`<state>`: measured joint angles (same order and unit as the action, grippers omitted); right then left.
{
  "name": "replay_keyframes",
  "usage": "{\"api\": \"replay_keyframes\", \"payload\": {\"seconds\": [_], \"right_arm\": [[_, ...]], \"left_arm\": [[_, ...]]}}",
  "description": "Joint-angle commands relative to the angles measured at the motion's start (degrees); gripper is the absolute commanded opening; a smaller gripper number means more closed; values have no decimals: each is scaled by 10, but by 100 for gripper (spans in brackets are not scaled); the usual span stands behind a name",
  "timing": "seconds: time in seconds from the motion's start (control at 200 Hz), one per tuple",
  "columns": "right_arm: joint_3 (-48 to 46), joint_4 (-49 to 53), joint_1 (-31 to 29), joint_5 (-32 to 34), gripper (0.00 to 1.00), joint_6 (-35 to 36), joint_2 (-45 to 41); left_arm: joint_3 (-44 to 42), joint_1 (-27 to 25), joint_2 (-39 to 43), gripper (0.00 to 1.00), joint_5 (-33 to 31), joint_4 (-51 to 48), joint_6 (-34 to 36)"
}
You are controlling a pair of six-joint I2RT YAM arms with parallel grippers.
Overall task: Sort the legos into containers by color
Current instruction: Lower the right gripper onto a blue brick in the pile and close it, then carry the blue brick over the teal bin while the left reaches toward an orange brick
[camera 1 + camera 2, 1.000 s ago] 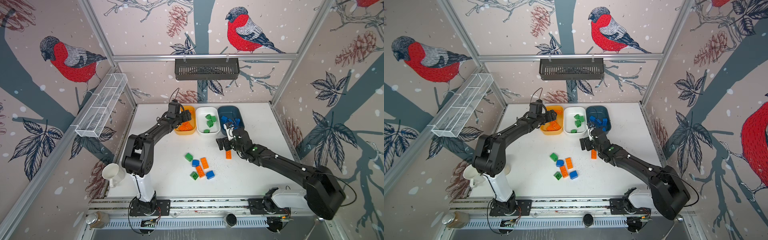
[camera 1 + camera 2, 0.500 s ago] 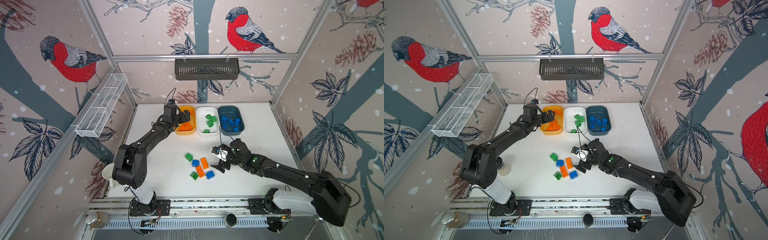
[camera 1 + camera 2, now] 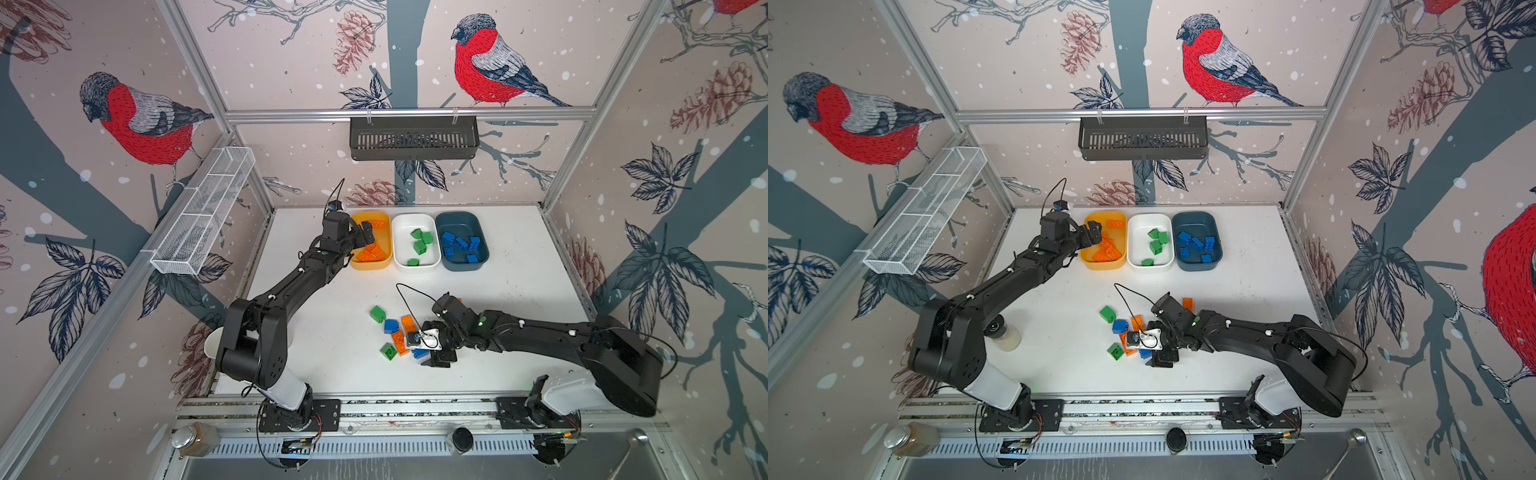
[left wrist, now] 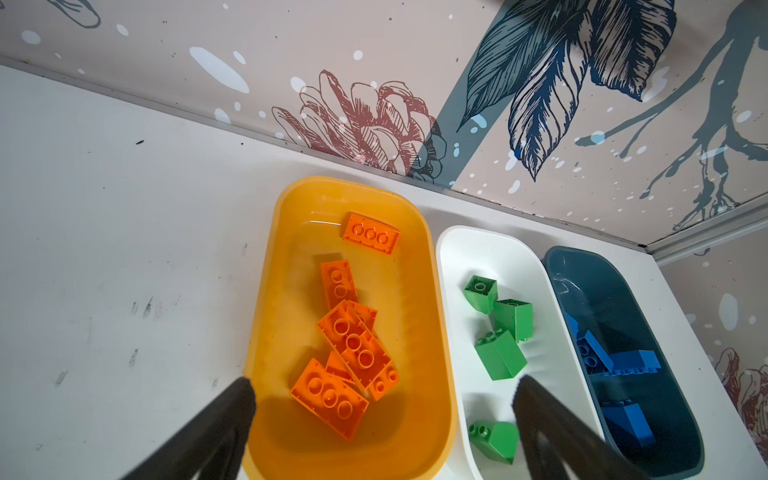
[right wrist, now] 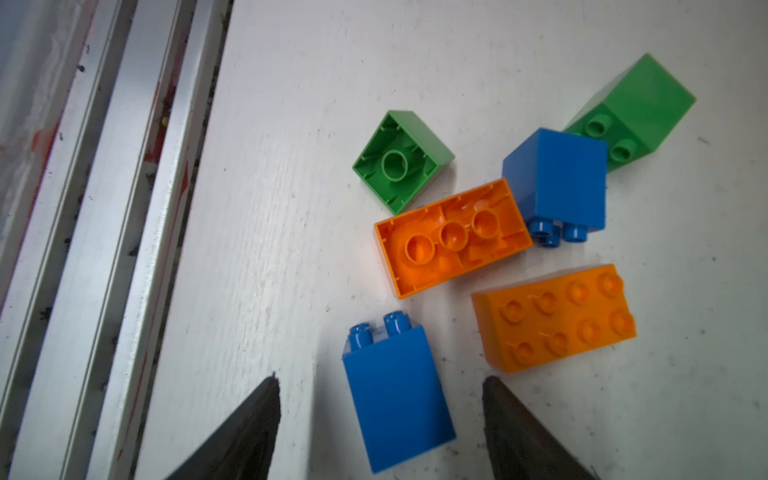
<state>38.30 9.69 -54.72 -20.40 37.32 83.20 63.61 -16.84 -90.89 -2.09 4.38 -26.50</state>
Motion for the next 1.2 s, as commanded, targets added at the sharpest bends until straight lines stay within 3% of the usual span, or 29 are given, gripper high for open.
{"api": "replay_keyframes", "payload": {"seconds": [0.0, 0.44, 0.79, 1.046, 1.196], "right_arm": [[13, 14, -11, 27, 73, 21, 20], [62, 64, -29, 56, 58, 42, 106], [71, 78, -23, 66, 39, 25, 94], [53, 31, 3, 32, 35, -29, 16], [23, -50, 65, 18, 34, -109, -59]], "left_arm": [[-4, 1, 5, 97, -12, 18, 8], [-14, 3, 5, 97, -35, 21, 2], [-5, 3, 1, 97, -17, 9, -2], [-26, 2, 24, 97, -6, 28, -6], [-56, -1, 52, 97, -1, 61, -5]]}}
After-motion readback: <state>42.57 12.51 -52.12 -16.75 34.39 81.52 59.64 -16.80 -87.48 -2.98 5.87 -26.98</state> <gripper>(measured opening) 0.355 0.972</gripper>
